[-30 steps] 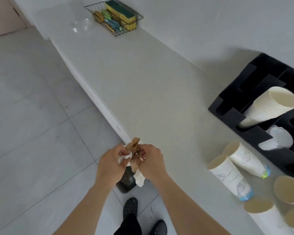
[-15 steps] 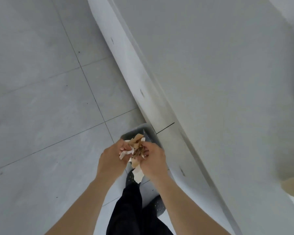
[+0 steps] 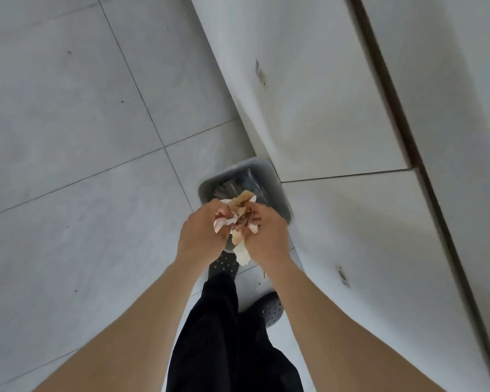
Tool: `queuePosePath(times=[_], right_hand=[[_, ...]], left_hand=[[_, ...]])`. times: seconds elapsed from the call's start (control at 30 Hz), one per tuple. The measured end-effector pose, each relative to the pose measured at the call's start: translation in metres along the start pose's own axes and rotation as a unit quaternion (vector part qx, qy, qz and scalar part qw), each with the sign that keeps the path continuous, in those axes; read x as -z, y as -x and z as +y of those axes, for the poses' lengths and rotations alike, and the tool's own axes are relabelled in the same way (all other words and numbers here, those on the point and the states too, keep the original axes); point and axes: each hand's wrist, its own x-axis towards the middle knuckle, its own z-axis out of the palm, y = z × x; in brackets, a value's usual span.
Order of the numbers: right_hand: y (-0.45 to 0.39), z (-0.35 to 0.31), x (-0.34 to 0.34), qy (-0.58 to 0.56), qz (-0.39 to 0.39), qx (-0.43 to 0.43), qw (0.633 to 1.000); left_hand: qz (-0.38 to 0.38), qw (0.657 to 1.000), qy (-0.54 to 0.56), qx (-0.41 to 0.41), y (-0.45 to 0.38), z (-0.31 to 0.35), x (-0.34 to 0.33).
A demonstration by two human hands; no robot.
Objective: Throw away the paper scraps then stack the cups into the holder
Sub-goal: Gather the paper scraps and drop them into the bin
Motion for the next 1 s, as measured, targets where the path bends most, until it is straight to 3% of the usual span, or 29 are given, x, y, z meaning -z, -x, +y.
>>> queuePosePath(times=[0.3,0.6,1.0], right_hand=[[-0.008,0.000,0.021,0.117,-0.056,-0.081,0.988],[0.036,-0.036,0.070,0.246,-0.039,0.019,0.968],[0.126,-0.115,0.145,0.274,0.009,0.102,0.956]], left_hand=[[-0.042,0.996,-0.072,-0.013,-0.009,0.002,0.009],[-0.041,0.976,-0.188,-0.102,0.021,0.044,0.056],[0.010,0.940,-0.286,-0.188,0.094,0.121,0.153]])
